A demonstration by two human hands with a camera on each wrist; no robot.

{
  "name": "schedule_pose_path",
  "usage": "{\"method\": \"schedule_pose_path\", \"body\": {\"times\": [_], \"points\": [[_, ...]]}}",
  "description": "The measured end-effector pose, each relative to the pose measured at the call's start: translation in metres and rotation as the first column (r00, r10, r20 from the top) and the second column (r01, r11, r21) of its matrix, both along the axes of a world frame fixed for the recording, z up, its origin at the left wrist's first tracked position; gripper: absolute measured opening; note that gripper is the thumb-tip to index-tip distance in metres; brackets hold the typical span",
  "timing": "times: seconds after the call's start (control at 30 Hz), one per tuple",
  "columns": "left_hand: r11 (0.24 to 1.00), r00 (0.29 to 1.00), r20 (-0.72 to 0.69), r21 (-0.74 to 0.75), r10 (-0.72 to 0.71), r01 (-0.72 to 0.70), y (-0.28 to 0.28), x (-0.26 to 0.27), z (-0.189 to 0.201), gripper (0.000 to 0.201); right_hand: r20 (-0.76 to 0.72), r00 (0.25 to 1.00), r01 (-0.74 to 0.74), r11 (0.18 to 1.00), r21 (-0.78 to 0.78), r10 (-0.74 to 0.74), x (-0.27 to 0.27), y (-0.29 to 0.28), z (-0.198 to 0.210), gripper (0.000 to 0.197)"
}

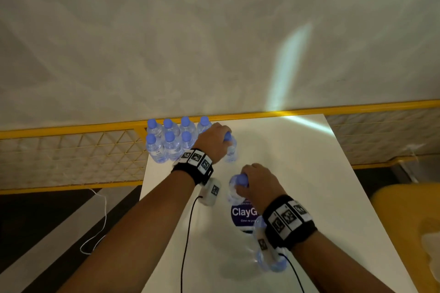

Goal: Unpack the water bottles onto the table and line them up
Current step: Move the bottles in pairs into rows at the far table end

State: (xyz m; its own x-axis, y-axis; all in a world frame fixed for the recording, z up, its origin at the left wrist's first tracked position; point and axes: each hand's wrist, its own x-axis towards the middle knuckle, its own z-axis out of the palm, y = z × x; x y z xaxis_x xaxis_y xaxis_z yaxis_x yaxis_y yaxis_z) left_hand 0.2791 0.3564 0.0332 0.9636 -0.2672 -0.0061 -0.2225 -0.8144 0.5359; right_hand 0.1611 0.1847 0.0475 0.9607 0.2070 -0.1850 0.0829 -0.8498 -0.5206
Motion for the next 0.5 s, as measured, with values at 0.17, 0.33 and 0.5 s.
{"method": "schedule_pose_path", "body": {"times": [0.17,0.33,0.5], "points": [[0.995,0.991,0.084,0.006,0.100,-0.101,0.002,0.055,-0.015,0.033,0.036,0.999,0.035,0.999,0.003,-0.035,0.069,0.009,-0.011,0.029],[0.981,0.984,0.111,0.125,0.137,-0.151,0.006,0.083,-0.043,0.028,-0.037,0.998,0.056,0.998,-0.043,-0.058,0.126,0.023,-0.029,0.030],[0.964,0.987,0.072,0.217,0.143,-0.156,0.014,0.097,-0.067,0.037,-0.066,0.997,0.025,0.992,-0.124,-0.033,0.162,0.039,-0.046,0.026]]}}
